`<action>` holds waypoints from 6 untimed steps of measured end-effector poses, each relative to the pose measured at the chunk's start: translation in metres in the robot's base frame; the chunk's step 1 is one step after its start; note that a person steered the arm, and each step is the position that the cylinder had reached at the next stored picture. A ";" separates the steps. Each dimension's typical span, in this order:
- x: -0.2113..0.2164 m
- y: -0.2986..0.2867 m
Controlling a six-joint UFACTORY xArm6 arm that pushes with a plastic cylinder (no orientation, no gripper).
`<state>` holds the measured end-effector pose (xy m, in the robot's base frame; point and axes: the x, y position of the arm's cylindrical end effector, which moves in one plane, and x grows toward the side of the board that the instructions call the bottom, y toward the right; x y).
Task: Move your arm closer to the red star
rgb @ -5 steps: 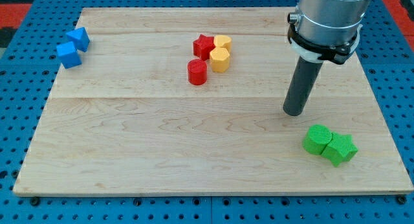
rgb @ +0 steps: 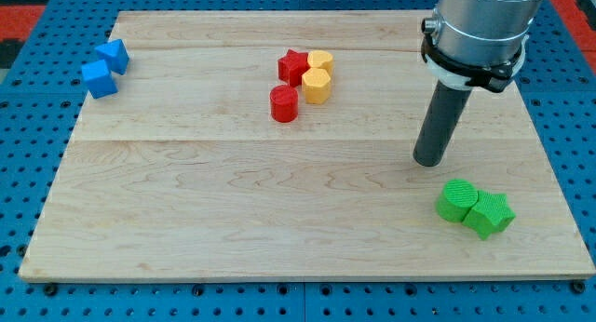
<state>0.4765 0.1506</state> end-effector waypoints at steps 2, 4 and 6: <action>0.000 0.000; -0.030 -0.056; -0.155 -0.076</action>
